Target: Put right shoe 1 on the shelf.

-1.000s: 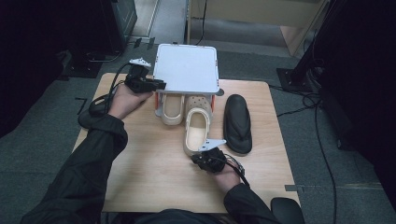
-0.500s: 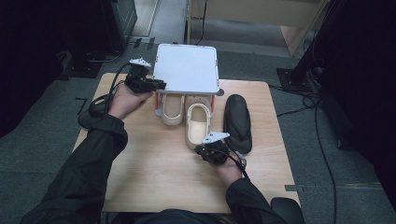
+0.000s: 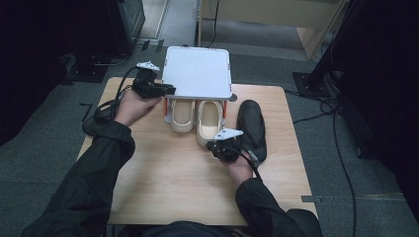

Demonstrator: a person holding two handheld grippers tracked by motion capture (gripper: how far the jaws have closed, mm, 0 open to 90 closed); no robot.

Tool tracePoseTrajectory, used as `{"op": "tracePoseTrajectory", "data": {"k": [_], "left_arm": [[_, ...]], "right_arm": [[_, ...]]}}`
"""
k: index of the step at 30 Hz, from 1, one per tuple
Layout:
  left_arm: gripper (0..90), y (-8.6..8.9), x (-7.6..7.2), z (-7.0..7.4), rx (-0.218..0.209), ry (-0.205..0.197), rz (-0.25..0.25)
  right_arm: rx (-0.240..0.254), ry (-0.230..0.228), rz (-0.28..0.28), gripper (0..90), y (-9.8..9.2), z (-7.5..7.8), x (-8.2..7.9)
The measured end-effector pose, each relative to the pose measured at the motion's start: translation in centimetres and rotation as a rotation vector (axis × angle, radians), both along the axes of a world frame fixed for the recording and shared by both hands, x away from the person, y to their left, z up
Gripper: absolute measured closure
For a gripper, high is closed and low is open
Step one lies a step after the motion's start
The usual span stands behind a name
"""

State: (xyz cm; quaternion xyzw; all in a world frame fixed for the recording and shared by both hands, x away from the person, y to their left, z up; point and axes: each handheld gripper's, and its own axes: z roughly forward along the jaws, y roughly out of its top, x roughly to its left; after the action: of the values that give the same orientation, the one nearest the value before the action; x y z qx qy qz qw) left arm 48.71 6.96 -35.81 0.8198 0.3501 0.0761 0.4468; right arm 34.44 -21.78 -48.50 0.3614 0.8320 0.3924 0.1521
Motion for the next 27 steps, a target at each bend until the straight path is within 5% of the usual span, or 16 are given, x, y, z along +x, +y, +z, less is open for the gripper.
{"op": "tracePoseTrajectory", "data": {"k": [7, 11, 16, 27], "left_arm": [[76.2, 0.0, 0.0, 0.0, -0.001, -0.002, -0.001], [76.3, 0.0, 0.0, 0.0, -0.003, 0.000, 0.001], [76.3, 0.1, 0.0, 0.0, -0.005, 0.003, 0.002], [76.4, 0.2, 0.0, -0.1, -0.008, 0.003, 0.000]], "right_arm": [[0.002, -0.011, -0.026, 84.0, 0.1, -0.1, 1.9], [0.043, -0.004, -0.019, 85.8, 0.1, 0.0, 3.3], [0.005, -0.041, -0.011, 85.0, 0.8, 0.3, 3.9], [0.034, -0.035, -0.044, 80.8, 0.2, 0.2, 5.7]]}}
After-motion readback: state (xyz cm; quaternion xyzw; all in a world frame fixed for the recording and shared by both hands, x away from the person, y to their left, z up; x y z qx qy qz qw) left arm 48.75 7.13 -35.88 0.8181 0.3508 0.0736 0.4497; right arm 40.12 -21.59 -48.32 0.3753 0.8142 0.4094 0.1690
